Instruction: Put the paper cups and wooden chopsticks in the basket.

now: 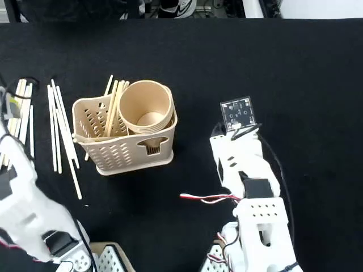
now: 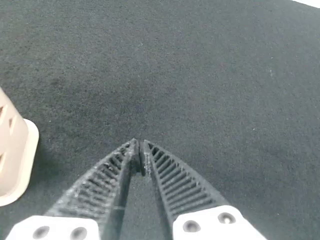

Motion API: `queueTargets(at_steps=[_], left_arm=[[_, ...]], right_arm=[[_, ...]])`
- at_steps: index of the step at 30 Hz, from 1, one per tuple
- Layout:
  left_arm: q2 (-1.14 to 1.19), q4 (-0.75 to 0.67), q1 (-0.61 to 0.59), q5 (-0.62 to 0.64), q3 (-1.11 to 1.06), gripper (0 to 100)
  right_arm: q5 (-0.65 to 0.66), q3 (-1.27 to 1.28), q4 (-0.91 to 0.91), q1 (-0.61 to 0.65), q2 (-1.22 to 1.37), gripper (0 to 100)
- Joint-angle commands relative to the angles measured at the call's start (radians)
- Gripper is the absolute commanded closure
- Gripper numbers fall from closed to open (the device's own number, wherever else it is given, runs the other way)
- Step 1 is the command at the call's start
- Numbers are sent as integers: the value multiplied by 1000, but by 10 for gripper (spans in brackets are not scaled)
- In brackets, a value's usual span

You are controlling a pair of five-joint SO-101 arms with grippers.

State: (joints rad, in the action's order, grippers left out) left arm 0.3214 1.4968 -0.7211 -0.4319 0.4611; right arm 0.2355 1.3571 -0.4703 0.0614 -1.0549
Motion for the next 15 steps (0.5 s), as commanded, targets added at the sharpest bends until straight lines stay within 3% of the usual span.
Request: queueTargets(at_steps=[1,15], left_arm=[[216,-71,-8,-48,185,796],[864,-80,-21,-46,908,798]], right_arm=[[11,-13,23,-9,-8,984],[11,-13,23,-9,-8,984]])
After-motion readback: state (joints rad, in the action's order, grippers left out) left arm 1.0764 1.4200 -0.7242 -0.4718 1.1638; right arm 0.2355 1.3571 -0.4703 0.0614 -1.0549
